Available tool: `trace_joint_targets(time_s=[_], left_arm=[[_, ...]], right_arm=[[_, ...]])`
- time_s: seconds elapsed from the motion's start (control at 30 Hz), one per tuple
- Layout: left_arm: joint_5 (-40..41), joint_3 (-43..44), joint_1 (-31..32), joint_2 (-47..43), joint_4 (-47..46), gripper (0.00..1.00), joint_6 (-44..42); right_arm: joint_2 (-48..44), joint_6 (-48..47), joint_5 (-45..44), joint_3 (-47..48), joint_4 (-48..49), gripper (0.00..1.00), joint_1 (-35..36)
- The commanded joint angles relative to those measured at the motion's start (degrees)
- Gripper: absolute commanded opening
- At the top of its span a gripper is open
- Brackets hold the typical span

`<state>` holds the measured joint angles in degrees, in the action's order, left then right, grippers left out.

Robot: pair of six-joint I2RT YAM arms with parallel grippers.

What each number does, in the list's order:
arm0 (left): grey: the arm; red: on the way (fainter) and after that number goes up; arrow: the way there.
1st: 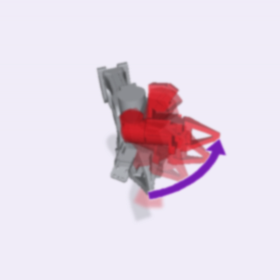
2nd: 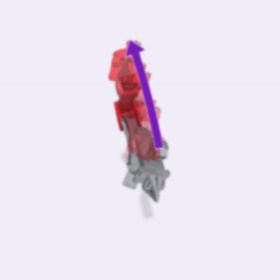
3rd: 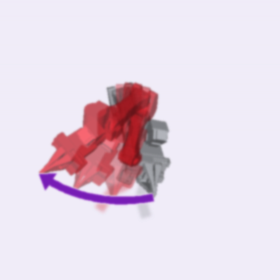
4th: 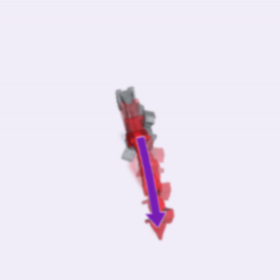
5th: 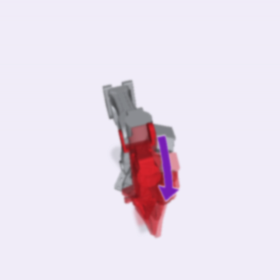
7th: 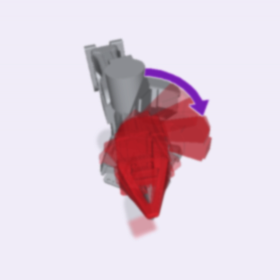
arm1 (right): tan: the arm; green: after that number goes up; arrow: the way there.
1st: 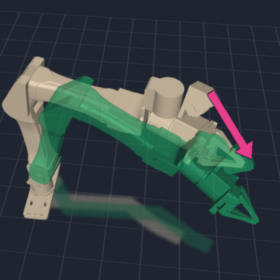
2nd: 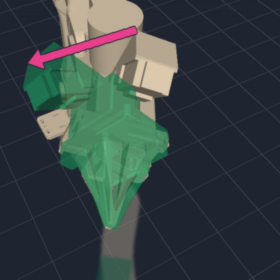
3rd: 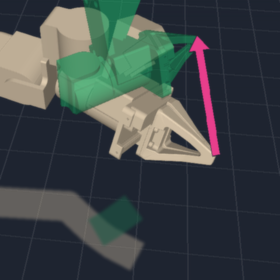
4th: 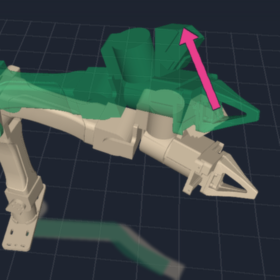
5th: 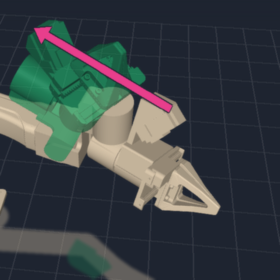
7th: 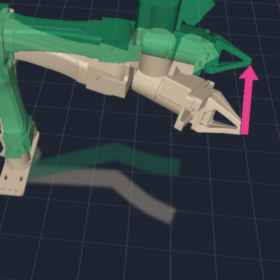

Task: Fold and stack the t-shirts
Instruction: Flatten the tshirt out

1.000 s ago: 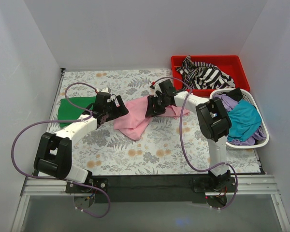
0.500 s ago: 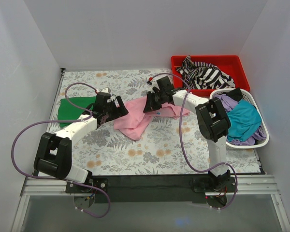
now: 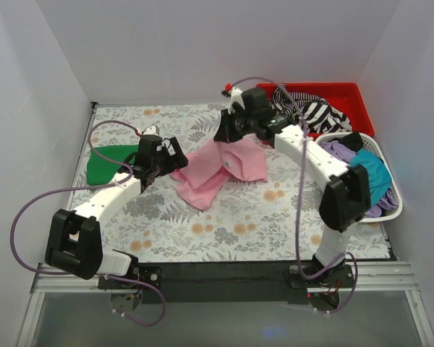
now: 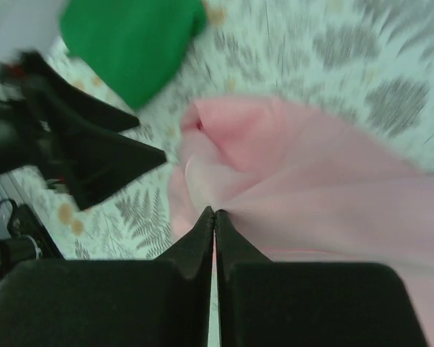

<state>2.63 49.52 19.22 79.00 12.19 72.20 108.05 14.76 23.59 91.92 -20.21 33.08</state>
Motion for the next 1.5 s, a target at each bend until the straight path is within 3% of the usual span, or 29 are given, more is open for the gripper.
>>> trace_joint_targets(time_s=[0.0, 0.1, 0.4, 0.73, 1.07, 1.17, 1.47], left_arm=[[4.3, 3.4, -0.9, -4.6, 1.2, 0.96, -0.5], [3.9, 3.6, -1.1, -4.6, 0.8, 0.97, -0.3], [-2.5, 1.6, -1.2, 2.4, -4.4, 0.97, 3.3], [-14.1, -1.0, -0.9, 9.0, -10.8, 0.97, 5.3], [-10.0, 2.1, -0.9, 14.6, -11.4, 0.97, 4.3], [-9.2, 3.3, -0.9, 16.6, -11.1, 0.82, 3.2], [-7.0, 4.4, -0.9, 16.7, -11.6, 0.57, 2.9]], right_arm=[[-15.8, -4.5, -9.9, 9.8, -2.4, 0.01, 0.6], [-20.2, -5.8, -16.7, 10.2, -5.5, 0.01, 0.6], [-30.9, -5.7, -28.0, -2.2, -6.2, 0.01, 0.6], [-34.8, -5.9, -34.0, -7.4, -8.8, 0.01, 0.6], [-32.6, -5.9, -32.5, -7.5, -8.4, 0.01, 0.6], [-32.6, -5.7, -32.3, -8.2, -8.1, 0.01, 0.6], [-31.5, -5.7, -31.1, -9.2, -7.4, 0.01, 0.6]])
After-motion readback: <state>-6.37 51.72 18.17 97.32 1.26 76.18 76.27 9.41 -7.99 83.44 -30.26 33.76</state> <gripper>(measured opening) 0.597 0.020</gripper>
